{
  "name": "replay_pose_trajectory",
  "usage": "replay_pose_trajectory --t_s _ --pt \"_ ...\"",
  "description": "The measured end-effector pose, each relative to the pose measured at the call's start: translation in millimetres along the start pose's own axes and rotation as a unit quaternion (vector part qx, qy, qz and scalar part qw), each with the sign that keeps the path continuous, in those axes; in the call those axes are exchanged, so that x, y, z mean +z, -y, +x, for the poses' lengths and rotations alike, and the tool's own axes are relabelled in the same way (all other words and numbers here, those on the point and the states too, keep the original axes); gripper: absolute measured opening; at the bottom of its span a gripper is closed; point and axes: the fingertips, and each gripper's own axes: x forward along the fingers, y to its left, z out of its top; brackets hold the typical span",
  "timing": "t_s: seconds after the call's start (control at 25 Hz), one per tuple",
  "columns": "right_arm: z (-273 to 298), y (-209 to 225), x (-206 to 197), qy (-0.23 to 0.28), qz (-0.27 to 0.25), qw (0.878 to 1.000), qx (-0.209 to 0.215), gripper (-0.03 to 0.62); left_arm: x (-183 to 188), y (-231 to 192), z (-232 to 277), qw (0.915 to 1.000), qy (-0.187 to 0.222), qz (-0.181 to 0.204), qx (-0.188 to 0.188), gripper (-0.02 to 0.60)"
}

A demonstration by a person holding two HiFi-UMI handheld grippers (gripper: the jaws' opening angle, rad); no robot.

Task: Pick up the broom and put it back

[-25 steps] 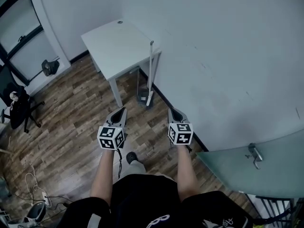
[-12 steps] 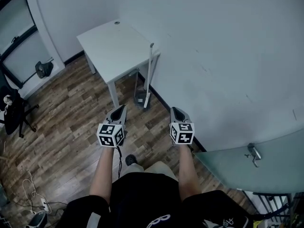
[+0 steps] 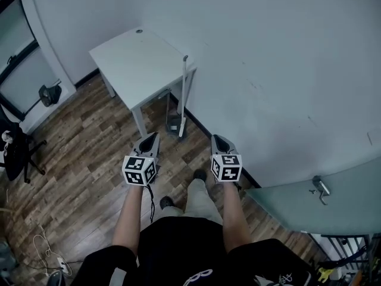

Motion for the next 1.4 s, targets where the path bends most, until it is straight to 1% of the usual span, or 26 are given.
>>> replay_pose_trajectory --t_s 0.12,0.28,0.56,0.72,0.88,1.08,1.28,1.4 --pt "11 2 0 0.001 0.005 1.000 -0.004 0.025 3 -5 9 0.9999 -0.003 0.009 -0.005 0.008" --pt "29 2 6 0.004 0.013 1.000 -0.004 0.025 6 -18 17 0.9999 -0.009 0.010 -0.007 0.007" --pt "74 4 21 0.004 0.021 1.000 0.007 0.025 13 -48 48 0.9997 -0.016 0.019 0.006 0.008" --pt "113 15 35 0.006 0.022 1.000 0.016 0.025 21 -63 80 0.9994 -0.014 0.028 0.011 0.008" --pt "159 28 51 0.001 0.016 1.000 0.019 0.025 28 -82 112 0.9984 -0.024 0.049 0.018 0.008" --pt "216 45 73 -0.001 0.011 0.999 0.038 0.025 40 -110 156 0.9980 -0.025 0.041 0.041 0.008" --pt "273 70 102 -0.005 0.007 0.999 0.053 0.025 56 -127 210 0.9982 -0.031 0.024 0.045 0.008" --pt "305 83 114 -0.009 0.009 0.998 0.064 0.025 62 -137 243 0.9975 -0.033 0.027 0.056 0.008"
